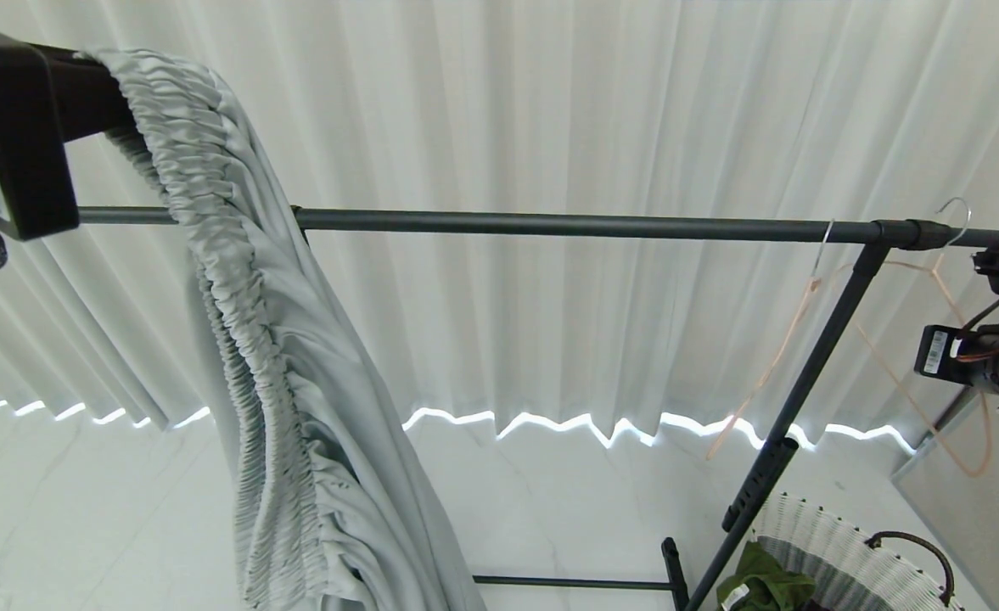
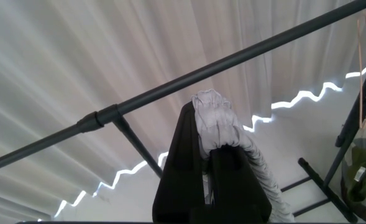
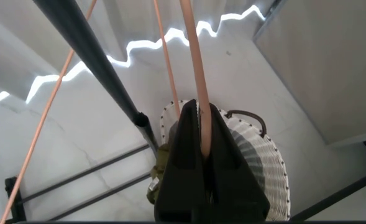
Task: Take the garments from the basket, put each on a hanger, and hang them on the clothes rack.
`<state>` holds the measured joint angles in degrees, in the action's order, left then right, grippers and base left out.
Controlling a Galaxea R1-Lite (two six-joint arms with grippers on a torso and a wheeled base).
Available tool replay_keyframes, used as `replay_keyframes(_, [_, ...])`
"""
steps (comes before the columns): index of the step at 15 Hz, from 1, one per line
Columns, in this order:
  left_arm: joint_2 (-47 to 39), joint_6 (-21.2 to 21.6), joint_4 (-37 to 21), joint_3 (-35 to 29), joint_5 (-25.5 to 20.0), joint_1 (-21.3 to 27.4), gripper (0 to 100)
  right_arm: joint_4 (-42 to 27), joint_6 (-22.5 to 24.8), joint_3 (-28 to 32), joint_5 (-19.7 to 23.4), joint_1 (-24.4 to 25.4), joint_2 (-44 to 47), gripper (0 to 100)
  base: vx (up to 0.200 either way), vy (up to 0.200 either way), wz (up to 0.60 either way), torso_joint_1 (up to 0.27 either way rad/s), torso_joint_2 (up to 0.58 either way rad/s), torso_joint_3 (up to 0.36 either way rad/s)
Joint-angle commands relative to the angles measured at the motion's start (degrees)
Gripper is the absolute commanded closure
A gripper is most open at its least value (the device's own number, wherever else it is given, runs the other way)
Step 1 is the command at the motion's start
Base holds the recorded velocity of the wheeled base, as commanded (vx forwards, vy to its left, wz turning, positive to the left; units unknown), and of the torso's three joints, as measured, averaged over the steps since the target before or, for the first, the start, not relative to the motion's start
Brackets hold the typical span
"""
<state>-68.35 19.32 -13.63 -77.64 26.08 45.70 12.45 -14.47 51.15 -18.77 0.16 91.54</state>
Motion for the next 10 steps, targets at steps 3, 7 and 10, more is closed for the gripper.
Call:
replay_keyframes(3, [0.1, 1.2, 0.0, 0.1, 0.0, 0.0, 100, 0.0, 0.1, -2.7, 0.1, 0.0, -5.1, 100, 0.000, 0.000, 0.00, 0.000, 0.00, 0.000])
replay_keyframes(7, [0.1, 1.8, 0.0, 0.3, 0.4, -0.1, 100, -0.1, 1.3, -7.7, 0.4, 0.0, -12.5, 100, 0.000, 0.000, 0.00, 0.000, 0.00, 0.000])
replay_keyframes(10, [0.6, 3.1, 0.0, 0.6, 1.5, -0.1, 100, -0.1, 3.3, -11.3, 0.5, 0.0, -17.0, 100, -0.200, 0.000, 0.00, 0.006, 0.01, 0.002])
